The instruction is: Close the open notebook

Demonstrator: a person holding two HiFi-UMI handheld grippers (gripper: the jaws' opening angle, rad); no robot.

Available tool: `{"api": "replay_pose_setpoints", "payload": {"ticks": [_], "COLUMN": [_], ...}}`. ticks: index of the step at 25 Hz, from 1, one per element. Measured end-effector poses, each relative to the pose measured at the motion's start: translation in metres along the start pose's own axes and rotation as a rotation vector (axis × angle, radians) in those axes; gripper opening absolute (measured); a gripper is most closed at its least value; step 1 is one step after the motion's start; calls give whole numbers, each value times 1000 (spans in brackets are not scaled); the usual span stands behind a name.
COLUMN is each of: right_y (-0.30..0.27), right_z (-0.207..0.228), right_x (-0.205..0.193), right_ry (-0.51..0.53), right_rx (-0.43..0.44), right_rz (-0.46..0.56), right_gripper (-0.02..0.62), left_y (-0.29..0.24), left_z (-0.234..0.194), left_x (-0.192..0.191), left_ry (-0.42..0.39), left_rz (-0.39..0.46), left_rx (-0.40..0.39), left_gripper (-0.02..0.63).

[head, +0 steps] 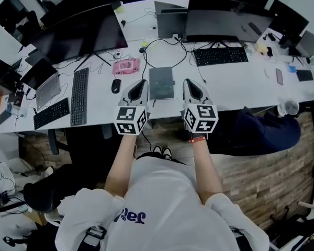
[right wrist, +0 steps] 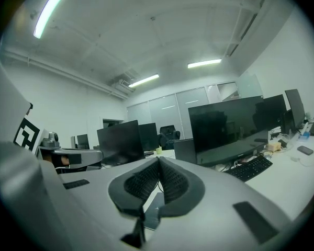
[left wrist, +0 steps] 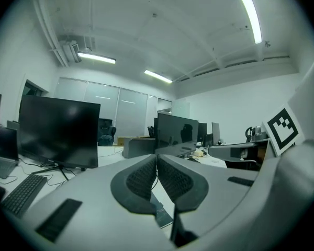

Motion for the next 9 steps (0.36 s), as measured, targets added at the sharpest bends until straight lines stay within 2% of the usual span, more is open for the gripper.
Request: {"api": "replay_pose_setpoints", "payload": {"ticks": [9], "right_y": [-16], "right_z": [-34], "right_x": [5], "right_ry": [34], "right_rx": [46], "right_rz": [-27], "right_gripper": [12], "left_y": [-7], "left_z": [-9], "left_x": [-3], "left_ry": [36], "left_rz": [10], "left_rx": [-75], "left_gripper": [25]}}
Point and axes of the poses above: the fingertips, and each gripper's own axes: y backward along the fingers, z to its right, x out of its top, the point moved 2 cm from there along y, backward along the fingers, and after that the axes turned 14 degrees about -y, right-handed, at the moved point
